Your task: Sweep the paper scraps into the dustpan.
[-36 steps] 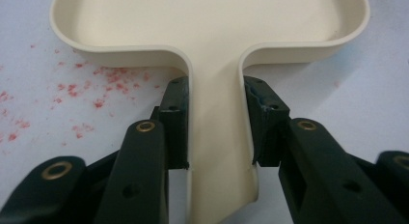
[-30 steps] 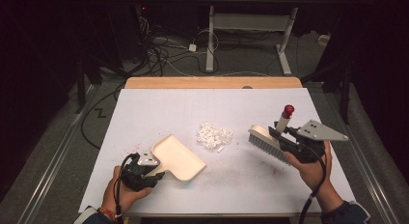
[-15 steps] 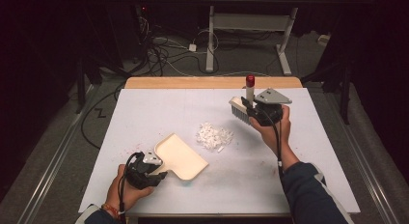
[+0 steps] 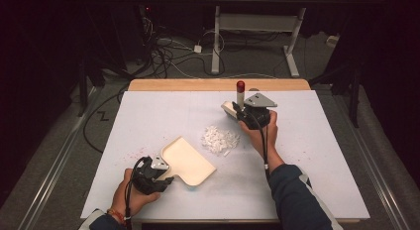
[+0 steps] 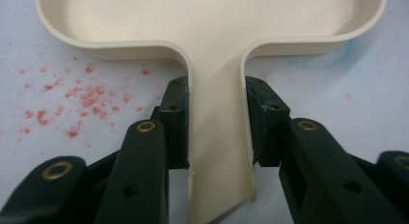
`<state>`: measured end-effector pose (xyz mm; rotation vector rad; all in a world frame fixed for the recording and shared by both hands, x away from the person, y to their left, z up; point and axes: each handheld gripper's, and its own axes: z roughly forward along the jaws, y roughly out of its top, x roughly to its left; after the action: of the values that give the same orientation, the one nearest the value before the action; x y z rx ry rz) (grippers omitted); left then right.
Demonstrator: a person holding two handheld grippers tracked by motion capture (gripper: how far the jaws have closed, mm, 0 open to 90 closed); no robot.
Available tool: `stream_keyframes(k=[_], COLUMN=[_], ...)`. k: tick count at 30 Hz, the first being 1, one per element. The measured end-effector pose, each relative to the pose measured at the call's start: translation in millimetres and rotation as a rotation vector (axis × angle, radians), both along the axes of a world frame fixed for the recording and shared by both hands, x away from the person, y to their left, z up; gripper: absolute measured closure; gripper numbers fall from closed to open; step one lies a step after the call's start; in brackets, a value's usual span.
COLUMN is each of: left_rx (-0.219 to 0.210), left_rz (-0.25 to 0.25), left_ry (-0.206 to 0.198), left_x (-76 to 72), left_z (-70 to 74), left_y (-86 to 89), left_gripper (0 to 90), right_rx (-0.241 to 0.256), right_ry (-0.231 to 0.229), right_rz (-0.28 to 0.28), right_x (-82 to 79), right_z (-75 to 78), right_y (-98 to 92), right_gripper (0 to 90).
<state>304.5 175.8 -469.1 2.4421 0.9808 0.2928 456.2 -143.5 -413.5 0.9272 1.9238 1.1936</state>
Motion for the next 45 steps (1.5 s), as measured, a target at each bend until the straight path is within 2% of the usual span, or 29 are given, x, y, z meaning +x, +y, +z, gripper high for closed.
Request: stream_keyframes(k=[5,6,11,12,13,19,27,31,37,41,45], left_rx=[0.004,0.003,0.010,0.013,0.015,0.010,0.005,-0.006,0.000,-0.004,-0.007], left_rz=[-0.005,-0.007,-0.014,-0.018,-0.018,-0.017,-0.014,-0.010,-0.011,-0.010,-0.009], left_ry=[0.004,0.003,0.006,0.006,0.004,0.010,0.015,0.022,0.018,0.024,0.023], left_x=[1.8,2.5,4.7,5.3,6.3,9.0,10.5,12.0,13.9,15.0,15.5], left_z=[-1.1,-0.8,-0.4,-0.2,-0.2,-0.2,-0.2,-0.6,-0.3,-0.1,-0.4], left_y=[-4.1,-5.5,-10.8,-12.3,-15.1,-19.2,-20.1,-20.2,-23.9,-25.0,-24.9], left_gripper=[63.3,63.3,63.3,63.3,63.3,63.3,63.3,63.3,63.3,63.2,63.2], right_rx=[0.016,0.022,0.061,0.061,0.085,0.099,0.095,0.086,0.070,0.068,0.088], right_ry=[0.015,0.011,0.017,0.017,0.023,0.030,0.036,0.039,0.045,0.043,0.049], right_rz=[0.034,0.055,0.100,0.100,0.107,0.131,0.184,0.233,0.313,0.351,0.384], right_x=[-7.2,-12.0,-23.6,-23.6,-28.3,-34.9,-47.4,-57.2,-71.1,-78.3,-84.3], right_z=[-4.3,-5.5,-7.0,-7.0,-8.8,-12.5,-10.9,-9.7,-6.9,-5.9,-2.8], right_y=[7.8,11.9,21.4,21.4,26.0,34.5,45.7,52.0,63.2,71.4,75.1], right_gripper=[70.5,70.4,70.3,70.3,70.1,68.7,68.8,69.2,70.0,70.4,71.1])
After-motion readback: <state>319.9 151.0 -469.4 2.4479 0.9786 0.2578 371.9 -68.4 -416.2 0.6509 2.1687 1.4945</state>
